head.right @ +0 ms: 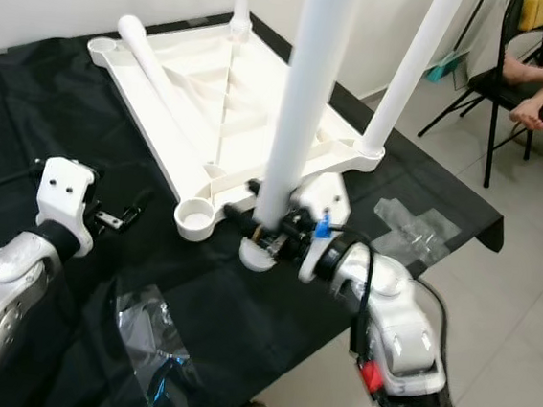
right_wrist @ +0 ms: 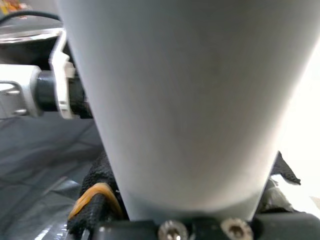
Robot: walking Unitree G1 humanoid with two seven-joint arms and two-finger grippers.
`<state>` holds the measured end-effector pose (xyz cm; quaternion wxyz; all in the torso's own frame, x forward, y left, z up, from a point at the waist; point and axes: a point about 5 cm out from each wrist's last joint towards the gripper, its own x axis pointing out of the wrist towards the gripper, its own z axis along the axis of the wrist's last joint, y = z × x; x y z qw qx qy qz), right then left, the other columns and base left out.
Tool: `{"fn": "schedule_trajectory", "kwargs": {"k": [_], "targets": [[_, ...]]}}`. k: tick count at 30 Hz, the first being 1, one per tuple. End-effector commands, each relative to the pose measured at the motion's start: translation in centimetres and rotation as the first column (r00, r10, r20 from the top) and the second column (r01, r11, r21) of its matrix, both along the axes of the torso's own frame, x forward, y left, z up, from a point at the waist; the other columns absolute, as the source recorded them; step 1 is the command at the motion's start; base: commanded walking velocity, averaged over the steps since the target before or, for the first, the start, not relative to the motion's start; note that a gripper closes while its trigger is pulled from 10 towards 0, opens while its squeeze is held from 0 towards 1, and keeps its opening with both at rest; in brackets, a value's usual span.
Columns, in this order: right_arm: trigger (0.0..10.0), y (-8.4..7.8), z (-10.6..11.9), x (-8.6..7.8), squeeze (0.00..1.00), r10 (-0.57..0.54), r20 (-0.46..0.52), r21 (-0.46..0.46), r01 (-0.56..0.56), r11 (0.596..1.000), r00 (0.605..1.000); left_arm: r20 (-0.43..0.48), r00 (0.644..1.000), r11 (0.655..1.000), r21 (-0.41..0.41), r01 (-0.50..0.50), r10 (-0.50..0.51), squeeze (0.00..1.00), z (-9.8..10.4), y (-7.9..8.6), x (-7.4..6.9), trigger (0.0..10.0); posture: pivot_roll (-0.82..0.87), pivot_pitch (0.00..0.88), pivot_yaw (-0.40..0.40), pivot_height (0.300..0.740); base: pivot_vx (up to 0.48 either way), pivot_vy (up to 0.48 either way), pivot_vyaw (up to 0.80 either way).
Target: Building children table
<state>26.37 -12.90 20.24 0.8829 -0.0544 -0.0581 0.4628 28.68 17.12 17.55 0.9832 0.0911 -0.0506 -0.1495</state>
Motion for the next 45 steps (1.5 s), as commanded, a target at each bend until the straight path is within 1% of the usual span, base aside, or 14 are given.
{"fn": "schedule_trajectory", "kwargs": {"k": [1, 2, 3, 4, 6, 8, 10, 12, 18, 23, 31, 34, 39, 45], "targets": [[10.0, 0.1, 0.1, -0.3, 0.0, 0.006, -0.002, 0.017, -0.006, 1.0, 1.0, -0.009, 0.999, 0.998, 0.036, 0.054, -0.053, 0.0, -0.2, -0.5, -0.2, 10.0, -0.04, 0.103, -0.042, 0.74, 0.0, 0.0, 0.0], [10.0, -0.5, 0.1, 0.1, 0.0, -0.068, 0.003, 0.027, 0.068, 0.997, 0.998, -0.027, 0.991, 0.989, 0.074, 0.13, -0.129, 0.0, -0.6, -1.1, -0.8, 10.0, -0.04, 0.101, -0.042, 0.74, 0.0, 0.0, 0.0], [10.0, -0.5, 0.1, 0.1, 0.0, -0.068, 0.003, 0.027, 0.068, 0.997, 0.998, -0.027, 0.991, 0.989, 0.074, 0.13, -0.129, 0.0, -0.6, -1.1, -0.8, 10.0, -0.04, 0.101, -0.042, 0.74, 0.0, 0.0, 0.0], [10.0, -1.1, 0.2, 0.5, 0.0, -0.14, 0.012, 0.043, 0.139, 0.989, 0.99, -0.045, 0.985, 0.984, 0.064, 0.167, -0.164, 0.0, -0.8, -1.2, -1.3, 10.0, -0.04, 0.095, -0.042, 0.74, 0.0, 0.0, 0.0], [10.0, -1.6, 0.2, 0.9, 0.0, -0.209, 0.017, 0.053, 0.208, 0.977, 0.978, -0.056, 0.986, 0.987, 0.016, 0.158, -0.157, 0.0, -0.9, -0.7, -1.9, 10.0, -0.04, 0.087, -0.039, 0.74, 0.0, 0.0, 0.0], [10.0, -1.5, 0.1, 0.8, 0.0, -0.222, 0.01, 0.05, 0.221, 0.974, 0.975, -0.053, 0.989, 0.99, -0.007, 0.139, -0.139, 0.0, -0.9, -0.4, -2.1, 10.0, -0.04, 0.087, -0.039, 0.74, 0.0, 0.0, 0.0], [10.0, -0.8, -0.3, 0.4, 0.0, -0.214, -0.011, 0.051, 0.215, 0.975, 0.977, -0.057, 0.995, 0.995, -0.067, 0.077, -0.081, 0.0, -1.1, 0.3, -2.3, 10.0, -0.03, 0.08, -0.038, 0.74, 0.0, 0.0, 0.0], [10.0, -0.5, -0.4, 0.3, 0.0, -0.207, -0.018, 0.055, 0.207, 0.977, 0.978, -0.061, 0.996, 0.995, -0.086, 0.057, -0.062, 0.0, -1.2, 0.4, -2.4, 10.0, -0.03, 0.08, -0.038, 0.74, 0.0, 0.0, 0.0], [10.0, 1.8, -0.8, -0.4, 0.0, -0.138, -0.05, 0.063, 0.141, 0.988, 0.989, -0.134, 0.986, 0.985, -0.155, 0.081, -0.102, 0.0, -3.1, -1.7, -4.4, 10.0, -0.02, 0.075, -0.031, 0.74, 0.0, -0.48, 0.0], [10.0, 2.1, -0.8, -0.3, 0.0, -0.141, -0.052, 0.065, 0.145, 0.987, 0.989, -0.151, 0.982, 0.983, -0.16, 0.092, -0.116, 0.0, -3.5, -2.1, -4.6, 10.0, -0.02, 0.074, -0.029, 0.74, 0.0, -0.48, 0.0], [10.0, 3.1, -1.2, -0.3, 0.0, -0.151, -0.062, 0.066, 0.155, 0.986, 0.987, -0.176, 0.981, 0.981, -0.189, 0.046, -0.08, 0.0, -3.7, -1.5, -4.7, 10.0, -0.01, 0.073, -0.023, 0.74, 0.0, -0.48, 0.0], [10.0, 3.4, -0.8, -0.5, 0.0, -0.126, -0.058, 0.111, 0.132, 0.985, 0.99, -0.182, 0.981, 0.981, -0.192, 0.039, -0.074, 0.0, -3.9, -1.5, -4.9, 10.0, -0.01, 0.073, -0.025, 0.74, 0.0, -0.48, 0.0], [10.0, 3.6, -1.2, -1.0, 0.0, -0.068, -0.048, 0.055, 0.07, 0.996, 0.997, -0.179, 0.98, 0.978, -0.2, 0.054, -0.09, 0.0, -3.7, -2.0, -5.0, 10.0, -0.01, 0.07, -0.029, 0.74, 0.0, -0.48, 0.65], [10.0, 3.3, -1.6, -1.1, 0.0, -0.07, -0.063, 0.038, 0.072, 0.997, 0.996, -0.179, 0.98, 0.982, -0.179, 0.058, -0.091, 0.0, -3.8, -2.2, -5.0, 10.0, -0.01, 0.07, -0.026, 0.74, 0.0, -0.08, 0.69]]}}
